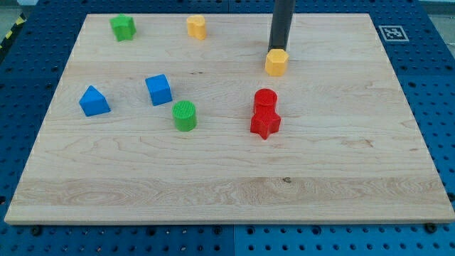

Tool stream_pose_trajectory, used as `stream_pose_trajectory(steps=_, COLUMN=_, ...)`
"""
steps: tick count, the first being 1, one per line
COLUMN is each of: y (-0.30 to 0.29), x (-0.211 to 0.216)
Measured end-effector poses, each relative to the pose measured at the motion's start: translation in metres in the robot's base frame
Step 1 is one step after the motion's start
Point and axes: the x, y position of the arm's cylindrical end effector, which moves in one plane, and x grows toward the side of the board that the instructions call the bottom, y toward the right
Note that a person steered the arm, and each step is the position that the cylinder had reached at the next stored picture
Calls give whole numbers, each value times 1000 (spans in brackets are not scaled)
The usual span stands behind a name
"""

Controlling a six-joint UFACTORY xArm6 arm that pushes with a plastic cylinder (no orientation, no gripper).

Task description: Push the yellow hexagon into the top side of the red circle

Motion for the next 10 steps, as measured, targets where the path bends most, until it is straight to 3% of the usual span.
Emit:
stream_pose_trajectory(steps=2, y=55, x=13)
stream_pose_trajectory(steps=3, y=53, x=29)
stream_pose_trajectory(steps=5, y=14, x=39)
stream_pose_trajectory(steps=6, y=2, x=13)
stream_pose_trajectory(steps=8, y=-5, x=6)
stream_pose_trajectory(steps=10, y=-33, x=26)
